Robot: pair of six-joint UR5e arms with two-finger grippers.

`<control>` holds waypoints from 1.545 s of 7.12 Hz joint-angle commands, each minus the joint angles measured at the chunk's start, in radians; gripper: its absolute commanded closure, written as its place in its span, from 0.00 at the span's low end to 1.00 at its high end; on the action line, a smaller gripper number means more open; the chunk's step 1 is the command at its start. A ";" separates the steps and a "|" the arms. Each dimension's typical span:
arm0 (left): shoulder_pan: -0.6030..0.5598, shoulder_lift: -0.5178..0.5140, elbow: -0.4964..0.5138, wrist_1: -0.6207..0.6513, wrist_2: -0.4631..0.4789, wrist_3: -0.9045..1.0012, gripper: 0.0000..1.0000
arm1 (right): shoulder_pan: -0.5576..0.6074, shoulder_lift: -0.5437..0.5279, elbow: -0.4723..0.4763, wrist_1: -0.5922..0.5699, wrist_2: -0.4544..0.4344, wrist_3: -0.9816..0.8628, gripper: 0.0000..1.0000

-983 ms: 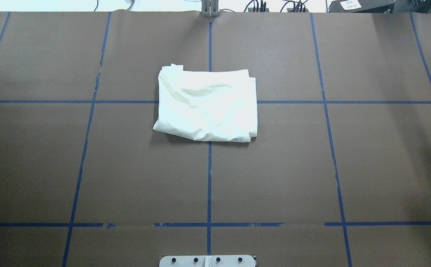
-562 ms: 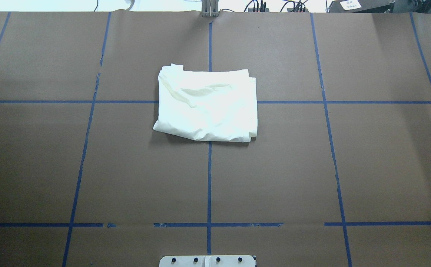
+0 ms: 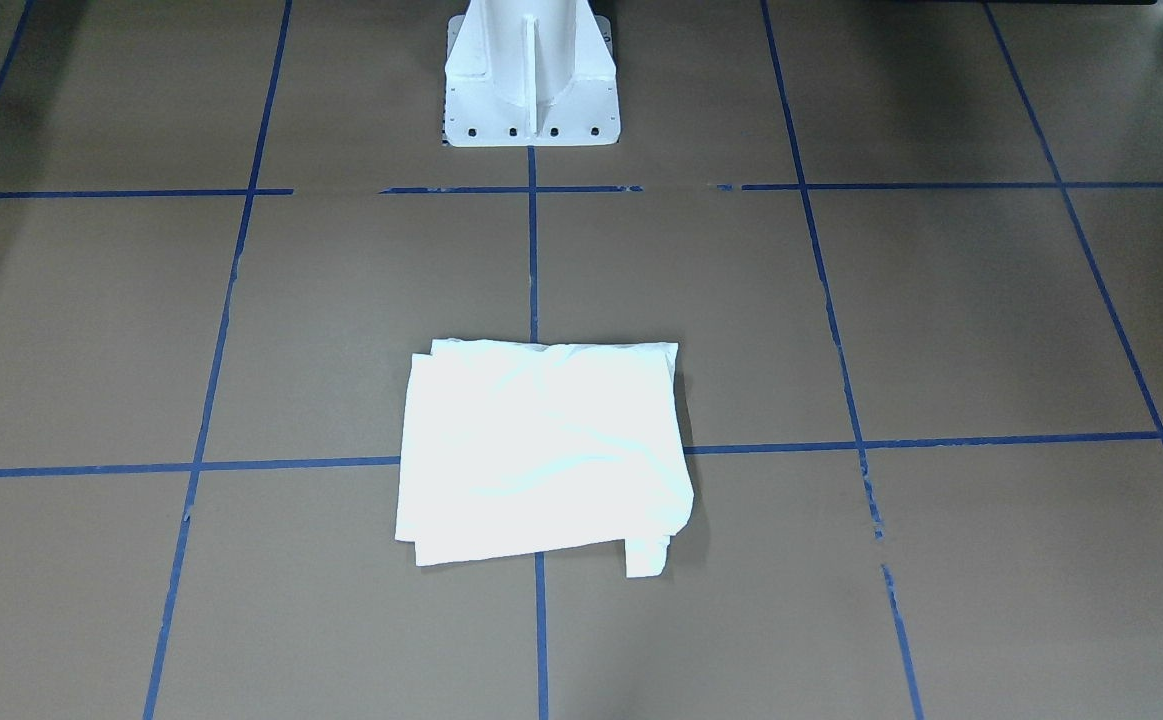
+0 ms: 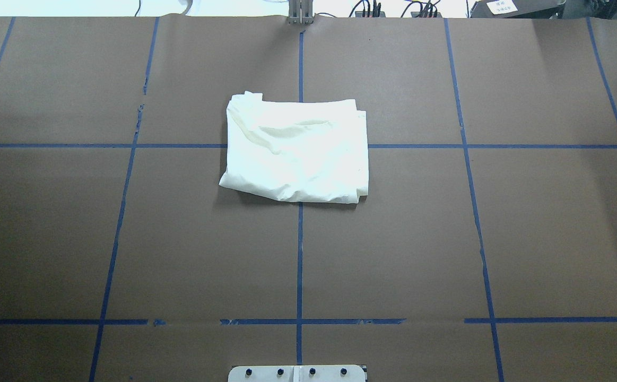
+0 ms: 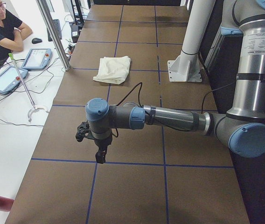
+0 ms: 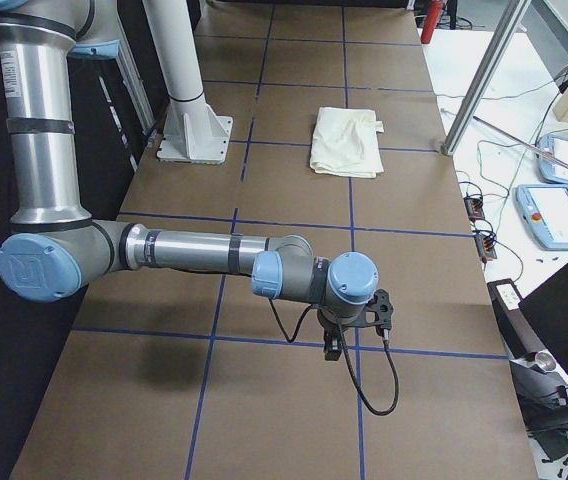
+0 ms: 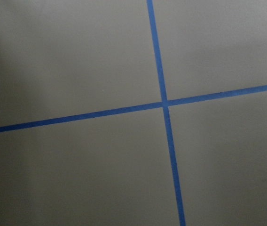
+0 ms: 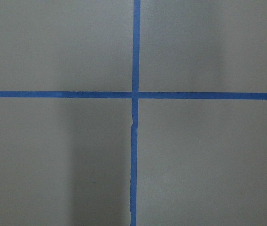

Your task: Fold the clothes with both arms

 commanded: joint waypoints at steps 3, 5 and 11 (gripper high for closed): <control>0.012 0.002 0.000 0.003 -0.001 -0.004 0.00 | 0.002 -0.005 -0.007 0.000 -0.019 0.002 0.00; 0.010 0.004 0.008 0.004 -0.003 -0.002 0.00 | 0.002 -0.005 -0.005 0.000 -0.019 0.002 0.00; 0.010 0.007 0.013 -0.002 -0.001 -0.001 0.00 | 0.005 -0.003 0.001 0.000 -0.017 0.002 0.00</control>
